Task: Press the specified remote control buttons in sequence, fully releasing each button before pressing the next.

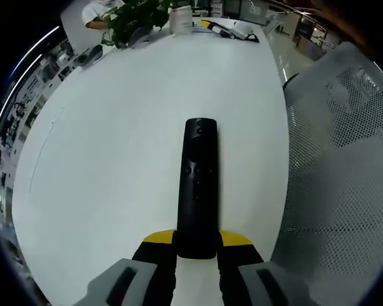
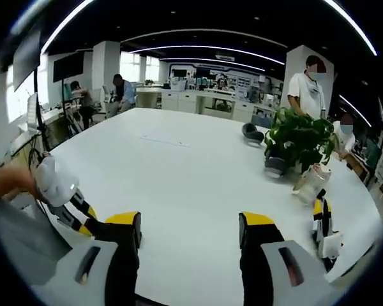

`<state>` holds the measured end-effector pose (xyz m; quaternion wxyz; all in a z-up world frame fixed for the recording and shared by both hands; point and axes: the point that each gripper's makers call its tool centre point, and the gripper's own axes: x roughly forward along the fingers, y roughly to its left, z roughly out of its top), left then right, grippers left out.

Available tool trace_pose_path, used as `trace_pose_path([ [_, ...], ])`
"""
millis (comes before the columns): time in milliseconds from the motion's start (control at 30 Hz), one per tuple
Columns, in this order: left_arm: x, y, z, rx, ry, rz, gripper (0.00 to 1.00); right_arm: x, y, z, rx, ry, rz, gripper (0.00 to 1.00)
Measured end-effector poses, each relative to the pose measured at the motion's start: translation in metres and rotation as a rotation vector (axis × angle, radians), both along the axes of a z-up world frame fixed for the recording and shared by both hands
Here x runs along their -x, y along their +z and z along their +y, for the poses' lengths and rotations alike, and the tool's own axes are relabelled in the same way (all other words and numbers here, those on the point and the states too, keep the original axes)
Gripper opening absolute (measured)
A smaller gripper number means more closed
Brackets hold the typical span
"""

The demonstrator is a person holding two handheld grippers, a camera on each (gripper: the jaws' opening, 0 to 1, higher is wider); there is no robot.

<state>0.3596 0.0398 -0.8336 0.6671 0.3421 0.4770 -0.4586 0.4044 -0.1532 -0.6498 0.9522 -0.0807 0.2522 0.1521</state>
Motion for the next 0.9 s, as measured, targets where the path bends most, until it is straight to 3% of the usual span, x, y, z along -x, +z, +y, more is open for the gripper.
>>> trace_pose_path([
  [167,0.001,0.000,0.001,-0.007,0.000,0.001,0.24,-0.013,0.005,0.026,-0.033,0.060,0.003,0.56],
  [367,0.001,0.001,0.003,0.039,0.003,-0.010,0.24,-0.028,0.003,0.053,-0.078,0.107,0.009,0.51],
  [900,0.000,0.001,0.003,0.128,-0.021,-0.022,0.24,-0.038,-0.043,0.095,-0.136,0.163,0.131,0.32],
])
